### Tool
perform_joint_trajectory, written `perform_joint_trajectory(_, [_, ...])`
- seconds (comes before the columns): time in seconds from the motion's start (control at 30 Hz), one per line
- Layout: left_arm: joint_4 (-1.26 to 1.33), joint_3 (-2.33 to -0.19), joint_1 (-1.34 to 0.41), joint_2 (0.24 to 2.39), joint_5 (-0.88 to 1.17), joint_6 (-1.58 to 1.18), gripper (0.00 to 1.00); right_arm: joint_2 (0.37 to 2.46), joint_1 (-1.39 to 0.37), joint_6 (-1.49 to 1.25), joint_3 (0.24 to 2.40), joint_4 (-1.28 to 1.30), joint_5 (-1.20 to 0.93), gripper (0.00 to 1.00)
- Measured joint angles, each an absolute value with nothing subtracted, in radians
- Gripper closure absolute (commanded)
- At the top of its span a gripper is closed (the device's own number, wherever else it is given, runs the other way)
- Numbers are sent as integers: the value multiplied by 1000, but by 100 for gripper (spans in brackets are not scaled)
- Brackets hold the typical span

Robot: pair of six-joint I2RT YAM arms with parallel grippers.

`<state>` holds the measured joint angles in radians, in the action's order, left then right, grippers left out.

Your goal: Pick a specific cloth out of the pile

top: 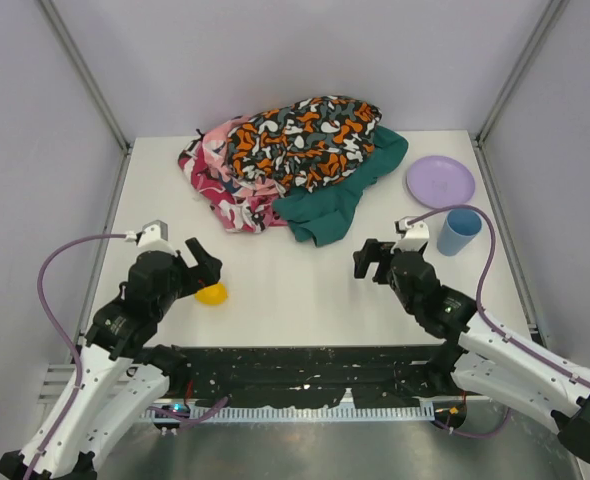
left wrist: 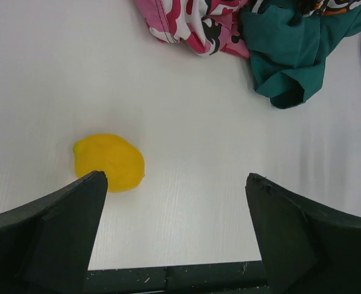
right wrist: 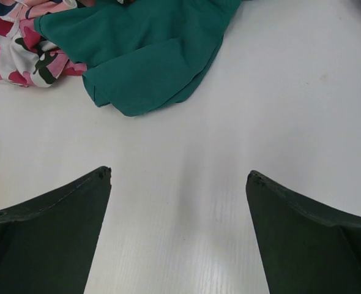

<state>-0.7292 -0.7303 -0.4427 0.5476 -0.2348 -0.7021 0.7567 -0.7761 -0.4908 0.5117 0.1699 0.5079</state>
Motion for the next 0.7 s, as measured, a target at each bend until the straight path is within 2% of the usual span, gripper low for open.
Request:
perform_joint_trajectory(0.17, [-730, -730, -443, 555, -236, -699, 0, 768, -776, -308, 524, 118, 445, 5])
perform_joint_trajectory(0.27, [-730, -730, -443, 564, -239, -698, 0, 840, -775, -67, 593, 80, 305, 5])
perform_joint_trajectory(0.53, [-730, -730, -443, 605, -258, -691, 0, 1360, -777, 608, 1110, 177, 2, 5])
perform_joint_trajectory(0.7, [-727, -730, -443, 635, -269, -689, 0, 1570, -777, 839, 1215, 241, -92, 5])
